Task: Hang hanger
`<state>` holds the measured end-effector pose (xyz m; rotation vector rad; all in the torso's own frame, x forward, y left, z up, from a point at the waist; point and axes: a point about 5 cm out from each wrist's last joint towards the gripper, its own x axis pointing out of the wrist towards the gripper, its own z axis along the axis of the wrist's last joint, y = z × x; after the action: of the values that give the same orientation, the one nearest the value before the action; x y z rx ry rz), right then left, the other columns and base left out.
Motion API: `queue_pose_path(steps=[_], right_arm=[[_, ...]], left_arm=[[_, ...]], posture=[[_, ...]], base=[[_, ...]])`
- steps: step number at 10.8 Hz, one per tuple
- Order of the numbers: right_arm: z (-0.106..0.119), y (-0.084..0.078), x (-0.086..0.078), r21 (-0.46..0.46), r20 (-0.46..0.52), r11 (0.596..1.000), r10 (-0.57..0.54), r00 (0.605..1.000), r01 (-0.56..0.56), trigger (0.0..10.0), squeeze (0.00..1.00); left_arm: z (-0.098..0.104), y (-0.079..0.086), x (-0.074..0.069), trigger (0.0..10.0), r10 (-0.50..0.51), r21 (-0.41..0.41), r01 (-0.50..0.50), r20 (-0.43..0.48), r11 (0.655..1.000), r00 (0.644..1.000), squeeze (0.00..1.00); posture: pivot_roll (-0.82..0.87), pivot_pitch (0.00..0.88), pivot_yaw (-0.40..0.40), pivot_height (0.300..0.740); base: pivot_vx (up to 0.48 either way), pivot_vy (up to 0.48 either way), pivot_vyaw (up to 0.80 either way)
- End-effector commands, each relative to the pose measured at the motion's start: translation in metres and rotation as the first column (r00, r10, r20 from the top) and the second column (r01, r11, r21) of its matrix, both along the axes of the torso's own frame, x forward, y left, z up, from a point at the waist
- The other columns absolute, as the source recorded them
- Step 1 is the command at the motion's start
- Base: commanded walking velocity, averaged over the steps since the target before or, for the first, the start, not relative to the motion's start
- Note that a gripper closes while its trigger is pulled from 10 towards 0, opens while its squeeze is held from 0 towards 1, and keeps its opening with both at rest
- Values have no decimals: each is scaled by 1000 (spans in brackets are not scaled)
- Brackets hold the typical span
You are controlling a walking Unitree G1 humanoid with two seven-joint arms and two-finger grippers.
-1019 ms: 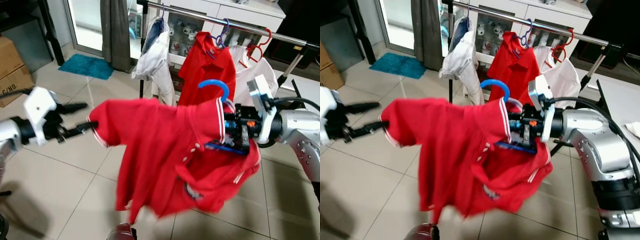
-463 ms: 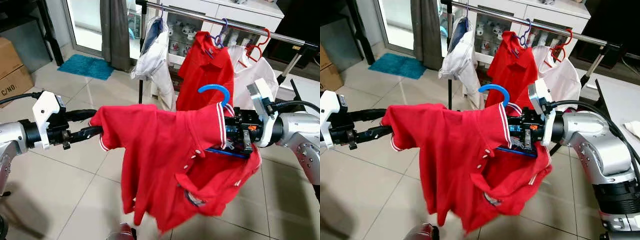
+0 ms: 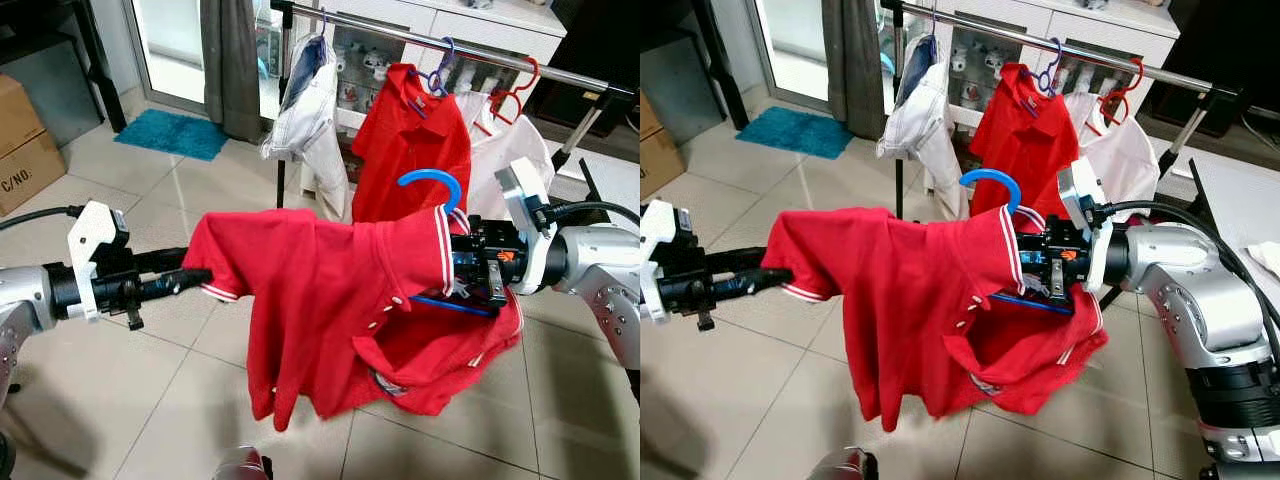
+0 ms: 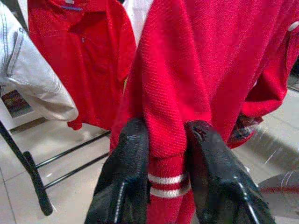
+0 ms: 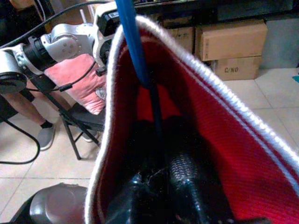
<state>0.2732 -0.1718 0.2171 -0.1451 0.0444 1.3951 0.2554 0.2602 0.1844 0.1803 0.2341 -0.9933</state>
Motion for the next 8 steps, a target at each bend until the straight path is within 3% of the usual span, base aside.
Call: queue_pose_path(steps=[1, 8], right_arm=[[6, -5, 1, 12, 27, 1000, -10, 1000, 10, 10000, 0], [5, -4, 1, 23, 28, 1000, -17, 999, 17, 10000, 0]], left_arm=[[7, 0, 0, 0, 6, 1, -6, 23, 1000, 1000, 0], [11, 10, 5, 0, 97, -2, -97, 75, 995, 992, 0]], posture=[[131, 0, -70, 740], [135, 0, -66, 740]], base=[[0, 0, 0], [0, 0, 0]])
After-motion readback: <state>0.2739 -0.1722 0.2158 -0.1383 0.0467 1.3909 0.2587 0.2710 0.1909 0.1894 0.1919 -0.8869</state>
